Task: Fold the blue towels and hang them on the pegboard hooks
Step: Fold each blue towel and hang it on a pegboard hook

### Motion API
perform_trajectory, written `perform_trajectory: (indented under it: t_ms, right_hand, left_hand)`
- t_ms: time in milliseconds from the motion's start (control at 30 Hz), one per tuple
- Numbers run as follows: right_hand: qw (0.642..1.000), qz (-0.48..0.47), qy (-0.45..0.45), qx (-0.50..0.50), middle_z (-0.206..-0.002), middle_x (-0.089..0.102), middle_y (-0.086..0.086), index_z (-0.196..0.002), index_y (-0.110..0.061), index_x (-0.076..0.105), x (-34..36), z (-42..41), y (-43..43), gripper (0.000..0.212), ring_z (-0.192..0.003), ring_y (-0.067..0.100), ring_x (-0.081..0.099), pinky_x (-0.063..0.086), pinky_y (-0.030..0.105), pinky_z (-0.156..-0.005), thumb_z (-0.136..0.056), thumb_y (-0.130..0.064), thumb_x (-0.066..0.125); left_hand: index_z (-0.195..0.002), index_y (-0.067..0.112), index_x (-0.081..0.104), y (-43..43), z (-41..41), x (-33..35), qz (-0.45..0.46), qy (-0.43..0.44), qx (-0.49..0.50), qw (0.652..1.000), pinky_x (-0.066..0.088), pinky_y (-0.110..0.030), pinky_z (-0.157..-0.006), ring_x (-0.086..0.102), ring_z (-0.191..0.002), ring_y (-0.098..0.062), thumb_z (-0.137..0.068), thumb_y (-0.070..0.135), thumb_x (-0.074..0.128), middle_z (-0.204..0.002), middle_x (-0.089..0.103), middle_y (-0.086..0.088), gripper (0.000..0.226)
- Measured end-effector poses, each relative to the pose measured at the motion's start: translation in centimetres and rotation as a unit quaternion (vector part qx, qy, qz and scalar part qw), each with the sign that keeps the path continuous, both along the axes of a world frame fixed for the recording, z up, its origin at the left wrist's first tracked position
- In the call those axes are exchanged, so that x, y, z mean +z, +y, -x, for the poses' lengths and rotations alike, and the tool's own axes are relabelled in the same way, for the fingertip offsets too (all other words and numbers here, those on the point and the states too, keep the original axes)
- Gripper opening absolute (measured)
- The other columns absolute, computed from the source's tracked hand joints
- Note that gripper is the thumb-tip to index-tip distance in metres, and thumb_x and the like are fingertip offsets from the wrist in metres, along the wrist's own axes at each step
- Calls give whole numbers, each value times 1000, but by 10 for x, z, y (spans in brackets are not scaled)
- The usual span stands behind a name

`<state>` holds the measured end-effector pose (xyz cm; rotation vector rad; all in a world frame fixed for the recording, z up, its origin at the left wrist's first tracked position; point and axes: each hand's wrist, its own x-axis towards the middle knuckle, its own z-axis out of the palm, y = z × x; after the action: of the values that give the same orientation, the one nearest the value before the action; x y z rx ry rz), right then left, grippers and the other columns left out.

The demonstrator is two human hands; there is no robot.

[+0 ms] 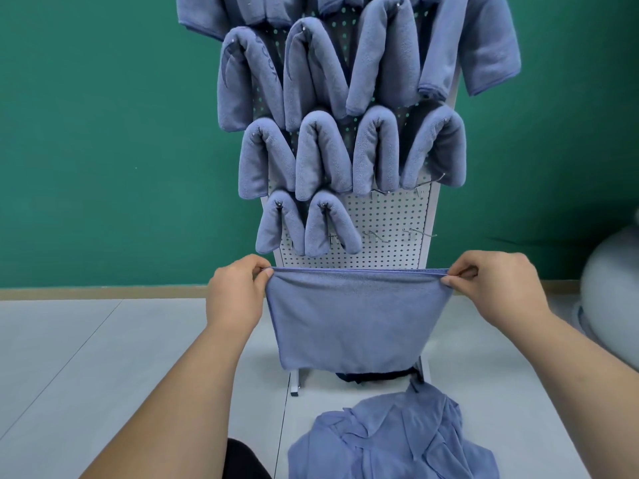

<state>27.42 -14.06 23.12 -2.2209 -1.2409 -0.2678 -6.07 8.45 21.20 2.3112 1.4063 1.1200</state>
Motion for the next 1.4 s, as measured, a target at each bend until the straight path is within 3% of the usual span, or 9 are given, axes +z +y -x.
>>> perform_trajectory:
  t_ms: [133, 267, 433, 600, 767, 933, 1167, 1267, 1400]
  right_hand:
    - [1000, -13, -26, -6, -78, 74, -8, -112, -26, 79, -4, 0, 3, 31, -76, 26, 67, 49, 33, -68, -83, -29, 90]
    - [999, -30, -3, -16, -78, 69, -9, -85, -29, 75, -4, 3, 5, 9, -74, 22, 59, 42, 32, -65, -90, -29, 82]
    - [957, -101, 266, 59, -84, 73, -8, -89, -25, 70, -1, 6, 4, 13, -69, 5, 61, 42, 29, -65, -98, -34, 72]
    - [835, -233, 487, 106, -88, 74, 0, -97, -17, 72, 16, 9, 2, 21, -80, 14, 63, 49, 36, -76, -103, -36, 66]
    - [776, -282, 558, 89, -94, 77, -3, -89, -17, 76, 22, 14, 3, 20, -81, 10, 67, 49, 32, -82, -97, -36, 74]
    - [812, -280, 512, 2, -105, 81, -2, -95, -14, 80, 11, 26, 10, 22, -80, 11, 68, 57, 35, -80, -91, -36, 82]
    - [861, -231, 449, 62, -87, 79, 12, -93, -15, 78, 1, 75, 27, 7, -70, 18, 65, 62, 53, -85, -97, -19, 76]
    - [886, -202, 408, 87, -83, 79, 2, -92, -20, 79, -8, 90, 35, 7, -76, 24, 74, 63, 55, -84, -96, -17, 75]
    - [910, -186, 355, 110, -86, 79, -14, -93, -28, 80, -14, 105, 43, 8, -82, 13, 76, 62, 49, -87, -94, -21, 77]
  left_hand:
    - [-105, 23, 75, -3, -6, 1, -55, -15, -7, 998, 54, -39, -76, 64, -86, -26, -99, 19, 68, -94, 74, 3, 10]
    - [-107, 16, 78, 1, -11, -2, -113, 53, 22, 992, 52, -45, -75, 59, -88, -36, -100, 16, 67, -90, 73, -7, 13]
    - [-100, 19, 70, -5, -15, -5, 83, -134, 10, 988, 51, -36, -82, 64, -91, -20, -103, 23, 62, -92, 71, 7, 10]
    - [-102, 14, 73, -9, -16, 8, 276, -398, -59, 873, 55, -36, -84, 68, -88, -18, -104, 31, 66, -105, 78, -9, 18]
    - [-98, 12, 75, -17, -22, 20, 351, -506, -79, 783, 57, -41, -90, 71, -94, -21, -100, 25, 71, -109, 78, -9, 14]
    - [-91, 15, 76, -27, -33, 15, 319, -430, 16, 844, 59, -49, -95, 66, -83, -16, -94, 25, 77, -92, 77, 3, 11]
    - [-84, 21, 81, -67, -69, 17, 350, -346, -81, 867, 62, -55, -92, 77, -89, -26, -88, 25, 82, -87, 80, 0, 5]
    - [-88, 16, 81, -84, -86, 14, 370, -336, -126, 857, 62, -56, -91, 77, -87, -32, -89, 20, 83, -87, 81, -4, 4]
    - [-91, 20, 80, -96, -97, 10, 363, -313, -144, 866, 63, -44, -92, 78, -86, -15, -89, 17, 84, -87, 81, 2, 5]
